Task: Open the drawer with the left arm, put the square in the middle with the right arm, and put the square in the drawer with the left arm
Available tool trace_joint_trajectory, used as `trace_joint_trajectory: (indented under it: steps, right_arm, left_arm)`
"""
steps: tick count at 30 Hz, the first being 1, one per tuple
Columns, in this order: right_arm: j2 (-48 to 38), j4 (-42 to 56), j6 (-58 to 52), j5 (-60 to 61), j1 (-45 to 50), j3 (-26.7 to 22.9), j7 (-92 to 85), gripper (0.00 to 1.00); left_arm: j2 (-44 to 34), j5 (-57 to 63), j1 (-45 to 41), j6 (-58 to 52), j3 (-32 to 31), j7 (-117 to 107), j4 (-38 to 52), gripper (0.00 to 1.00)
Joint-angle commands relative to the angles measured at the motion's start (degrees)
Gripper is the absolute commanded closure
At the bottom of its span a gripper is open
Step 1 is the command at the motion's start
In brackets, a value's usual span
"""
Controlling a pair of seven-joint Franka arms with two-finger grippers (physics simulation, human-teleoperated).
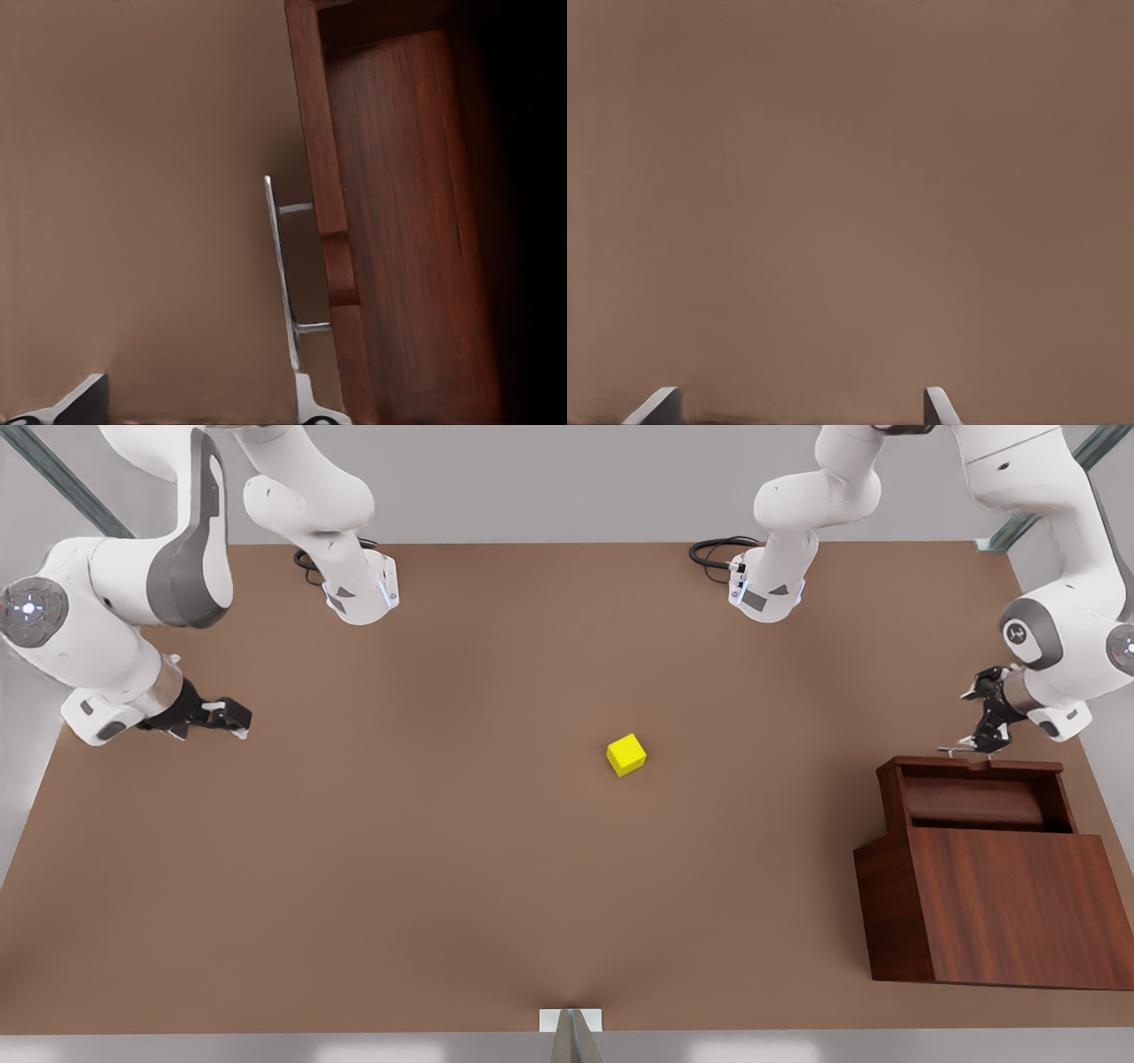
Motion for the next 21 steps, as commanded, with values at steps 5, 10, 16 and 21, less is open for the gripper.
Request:
trace_joint_trajectory:
  steps: [5,10,16,21]
  right_arm:
    - [0.26,0.27,0.35,0.26,-3.83,0.42,1.78,0.0]
    - [2.54,1.49,2.98,0.7,-3.83,0.51,1.78,0.0]
    - [8.96,7.39,3.87,0.97,-3.83,0.51,2.04,0.0]
    - [9.4,7.3,3.87,1.67,-3.83,0.51,2.04,0.0]
  left_arm:
    - [5.41,-0.96,-7.33,-19.83,-29.38,-1.62,28.62,0.0]
    - [22.72,12.21,-20.33,1.79,-45.92,-0.92,34.25,0.0]
    - [24.41,10.05,-23.07,4.69,-43.11,62.88,16.59,0.0]
    - [23.0,7.13,-23.15,12.69,-41.79,69.75,8.86,0.0]
